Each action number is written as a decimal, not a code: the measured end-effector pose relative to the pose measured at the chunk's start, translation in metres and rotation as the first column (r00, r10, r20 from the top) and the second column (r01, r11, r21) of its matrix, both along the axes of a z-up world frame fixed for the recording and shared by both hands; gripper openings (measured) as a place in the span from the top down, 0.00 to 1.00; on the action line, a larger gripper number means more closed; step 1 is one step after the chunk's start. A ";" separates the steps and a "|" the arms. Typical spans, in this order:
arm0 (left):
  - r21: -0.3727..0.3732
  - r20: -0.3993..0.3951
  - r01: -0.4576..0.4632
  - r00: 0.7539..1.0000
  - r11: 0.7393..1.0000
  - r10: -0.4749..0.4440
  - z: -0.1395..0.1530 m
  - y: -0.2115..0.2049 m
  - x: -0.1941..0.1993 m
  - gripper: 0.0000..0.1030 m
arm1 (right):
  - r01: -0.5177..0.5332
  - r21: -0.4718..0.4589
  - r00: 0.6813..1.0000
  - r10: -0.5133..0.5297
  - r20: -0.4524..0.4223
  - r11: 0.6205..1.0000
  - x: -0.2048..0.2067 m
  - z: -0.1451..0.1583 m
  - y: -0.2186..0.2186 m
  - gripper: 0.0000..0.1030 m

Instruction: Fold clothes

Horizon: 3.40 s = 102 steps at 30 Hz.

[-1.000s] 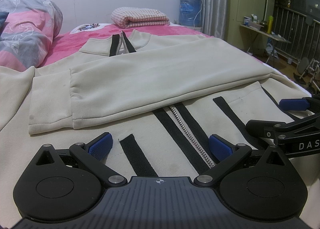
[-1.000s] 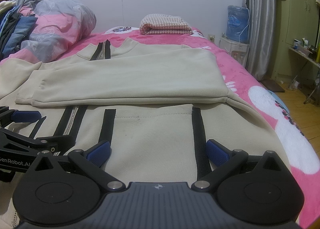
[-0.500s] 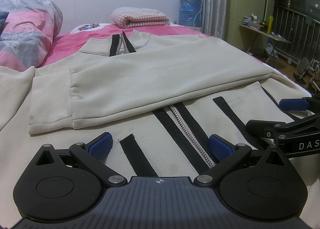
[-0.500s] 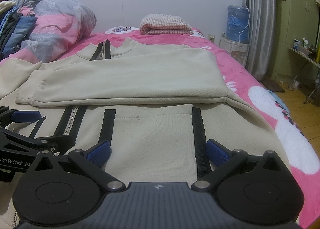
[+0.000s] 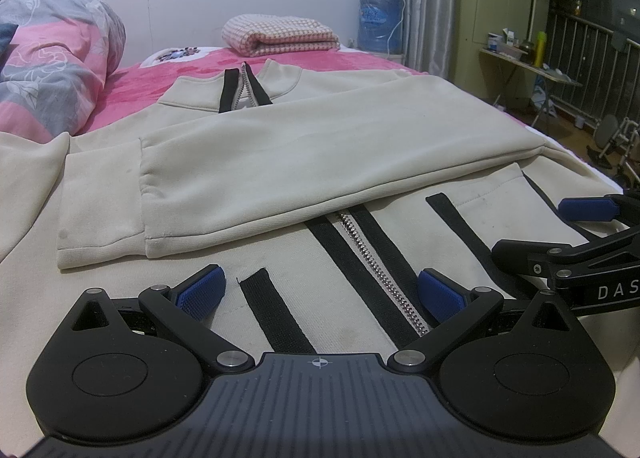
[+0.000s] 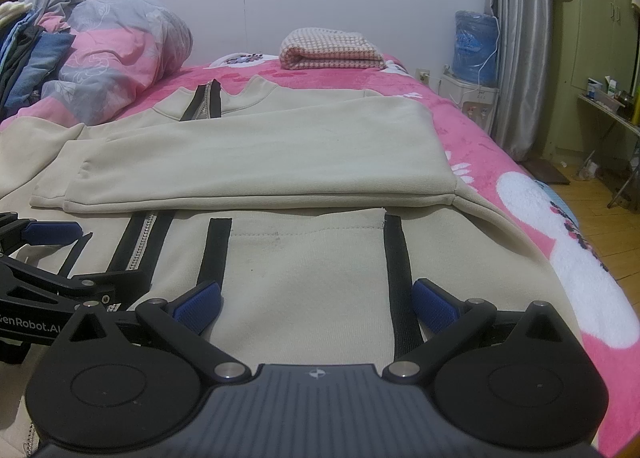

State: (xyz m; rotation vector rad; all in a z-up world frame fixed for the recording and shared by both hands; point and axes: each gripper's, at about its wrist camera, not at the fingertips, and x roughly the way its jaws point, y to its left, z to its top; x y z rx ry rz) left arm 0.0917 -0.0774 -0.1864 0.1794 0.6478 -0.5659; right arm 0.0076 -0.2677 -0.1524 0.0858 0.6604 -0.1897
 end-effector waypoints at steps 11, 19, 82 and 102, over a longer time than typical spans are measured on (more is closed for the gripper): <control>0.000 0.000 0.000 1.000 1.000 0.000 0.000 0.000 0.000 0.00 | 0.000 0.000 1.000 0.000 0.000 1.000 0.000 0.000 0.000 0.00; 0.000 0.000 -0.001 1.000 1.000 0.001 0.000 0.000 0.000 0.00 | 0.001 0.000 1.000 -0.001 0.000 1.000 0.000 0.000 0.000 0.00; -0.002 0.003 -0.001 1.000 1.000 0.001 -0.001 0.000 0.000 0.00 | 0.004 -0.007 1.000 -0.004 0.006 1.000 0.000 -0.001 0.001 0.00; -0.222 -0.053 -0.435 0.899 0.873 0.435 0.124 0.161 -0.049 0.00 | -0.034 0.071 0.998 0.031 0.047 0.997 -0.035 0.063 0.029 0.00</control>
